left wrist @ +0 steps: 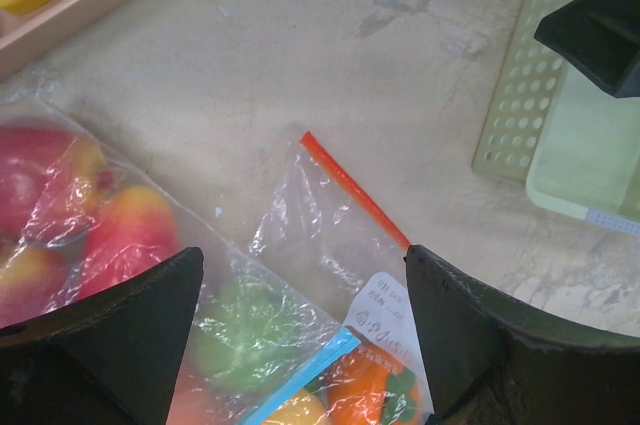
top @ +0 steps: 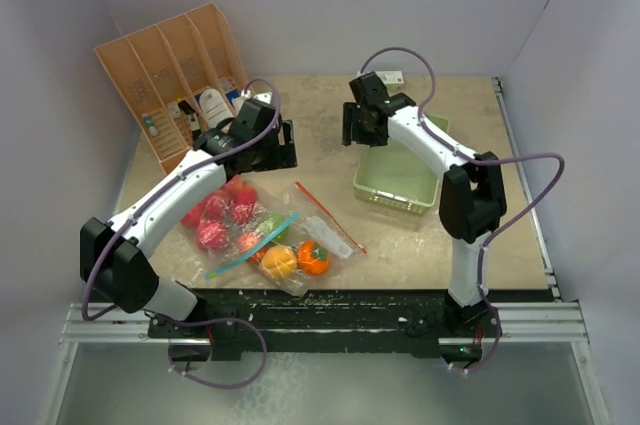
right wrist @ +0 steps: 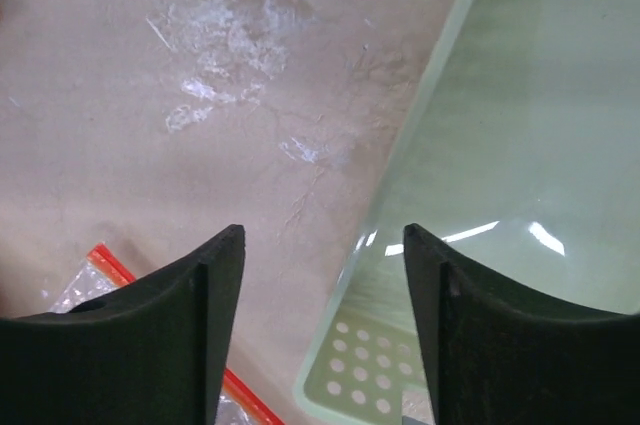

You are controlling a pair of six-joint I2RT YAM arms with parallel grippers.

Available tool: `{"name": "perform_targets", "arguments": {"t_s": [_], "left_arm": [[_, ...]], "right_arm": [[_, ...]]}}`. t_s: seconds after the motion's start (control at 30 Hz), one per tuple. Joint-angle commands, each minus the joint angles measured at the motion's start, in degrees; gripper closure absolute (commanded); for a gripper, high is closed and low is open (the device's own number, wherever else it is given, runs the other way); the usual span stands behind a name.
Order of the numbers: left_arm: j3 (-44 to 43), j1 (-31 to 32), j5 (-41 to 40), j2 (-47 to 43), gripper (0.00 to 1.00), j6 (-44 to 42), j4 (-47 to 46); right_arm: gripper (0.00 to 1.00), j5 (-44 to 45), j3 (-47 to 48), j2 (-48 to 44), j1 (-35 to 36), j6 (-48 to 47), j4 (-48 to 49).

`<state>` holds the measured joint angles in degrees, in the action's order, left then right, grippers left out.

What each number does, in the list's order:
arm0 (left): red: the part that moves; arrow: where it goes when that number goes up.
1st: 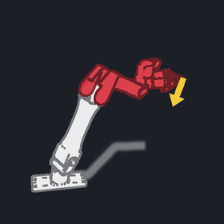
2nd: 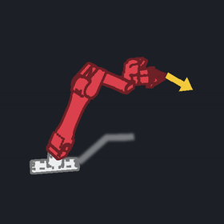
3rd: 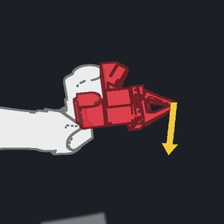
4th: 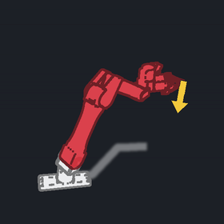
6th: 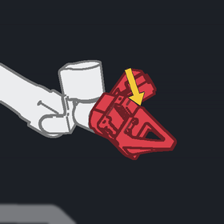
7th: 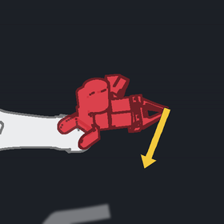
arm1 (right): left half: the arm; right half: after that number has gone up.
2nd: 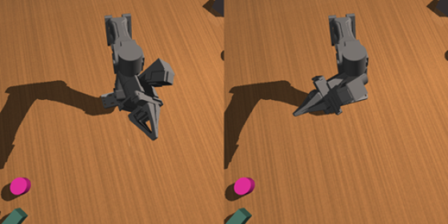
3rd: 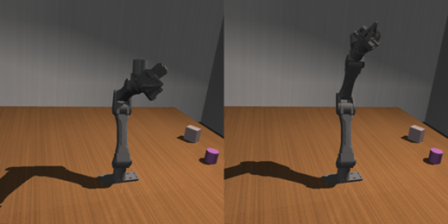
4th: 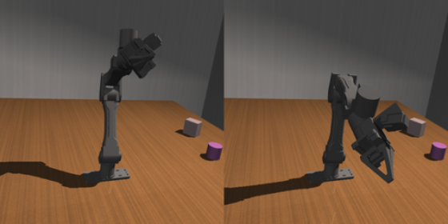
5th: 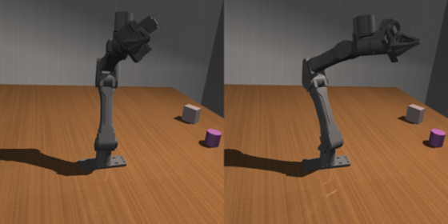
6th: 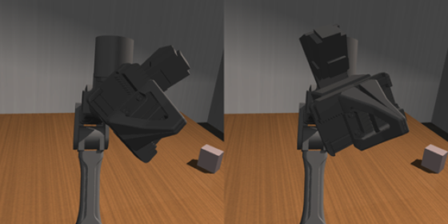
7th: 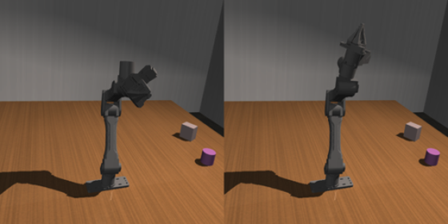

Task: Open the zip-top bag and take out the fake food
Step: Move the bin to the center of the board.

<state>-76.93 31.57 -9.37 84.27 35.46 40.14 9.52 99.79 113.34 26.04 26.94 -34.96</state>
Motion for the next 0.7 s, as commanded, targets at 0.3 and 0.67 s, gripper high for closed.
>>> {"name": "perform_targets", "arguments": {"t_s": [0.3, 0.67], "left_arm": [[4.24, -0.59, -2.53, -6.82, 0.15, -0.14, 1.31], [6.02, -0.55, -1.59, -8.63, 0.15, 0.26, 0.51]], "right_arm": [[0.83, 3.66, 0.05, 2.99, -0.02, 0.88, -4.83], [1.00, 7.54, -10.75, -5.40, -8.55, -6.04, -3.24]]}}
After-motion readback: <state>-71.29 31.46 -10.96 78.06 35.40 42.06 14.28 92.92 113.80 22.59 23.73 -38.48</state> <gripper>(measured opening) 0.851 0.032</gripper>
